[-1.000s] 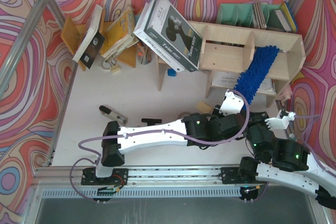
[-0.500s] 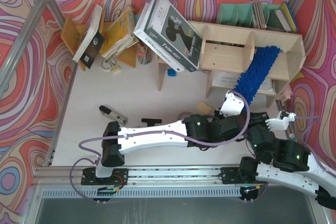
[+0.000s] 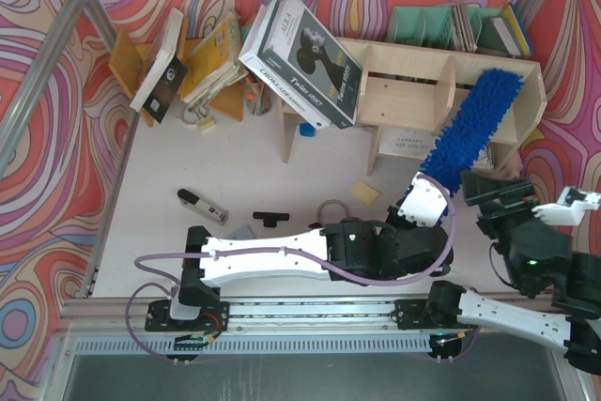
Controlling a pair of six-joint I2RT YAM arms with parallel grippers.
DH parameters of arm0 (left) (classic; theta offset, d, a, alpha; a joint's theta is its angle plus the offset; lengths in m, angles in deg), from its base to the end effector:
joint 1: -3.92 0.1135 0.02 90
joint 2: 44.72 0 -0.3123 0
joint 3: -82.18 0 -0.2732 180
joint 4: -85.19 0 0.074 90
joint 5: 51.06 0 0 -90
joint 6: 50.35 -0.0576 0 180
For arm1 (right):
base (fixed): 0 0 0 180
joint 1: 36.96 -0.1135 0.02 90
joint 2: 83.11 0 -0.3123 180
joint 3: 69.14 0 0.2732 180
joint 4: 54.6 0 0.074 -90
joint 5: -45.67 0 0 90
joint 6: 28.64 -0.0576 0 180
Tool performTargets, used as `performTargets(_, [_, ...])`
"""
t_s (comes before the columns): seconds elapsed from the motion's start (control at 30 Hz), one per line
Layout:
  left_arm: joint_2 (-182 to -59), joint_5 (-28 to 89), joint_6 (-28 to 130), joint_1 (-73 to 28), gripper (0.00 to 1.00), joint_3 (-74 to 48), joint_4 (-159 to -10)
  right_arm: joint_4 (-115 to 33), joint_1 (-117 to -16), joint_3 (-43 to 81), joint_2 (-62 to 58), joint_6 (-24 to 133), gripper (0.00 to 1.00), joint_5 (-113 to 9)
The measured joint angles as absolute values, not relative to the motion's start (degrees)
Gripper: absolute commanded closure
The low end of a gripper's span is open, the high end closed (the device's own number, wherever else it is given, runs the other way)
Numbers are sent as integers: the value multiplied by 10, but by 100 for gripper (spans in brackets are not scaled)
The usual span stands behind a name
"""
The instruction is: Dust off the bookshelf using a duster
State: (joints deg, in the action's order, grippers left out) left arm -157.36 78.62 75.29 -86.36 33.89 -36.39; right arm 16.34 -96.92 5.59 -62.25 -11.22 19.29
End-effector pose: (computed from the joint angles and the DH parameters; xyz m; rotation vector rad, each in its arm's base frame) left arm 0.0344 -0.4901 0.4160 0.6442 2.0269 -0.5398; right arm 0.0369 -0.0393 0.4161 0.8992 1.5003 0.6788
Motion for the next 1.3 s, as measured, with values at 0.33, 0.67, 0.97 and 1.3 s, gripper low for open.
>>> performTargets(0.33, [-1597, 818, 769, -867, 100, 443, -327, 175, -969, 114, -624, 38, 8, 236])
performTargets(0.67, [-1675, 762, 804, -838, 100, 473, -265, 193, -969, 65, -693, 65, 7, 259])
performTargets(0.97, [-1684, 747, 816, -833, 100, 474, -251, 213, -969, 38, -704, 57, 7, 262])
performTargets(1.3, [-1600, 840, 810, -871, 100, 373, -309, 224, -969, 33, -715, 45, 7, 266])
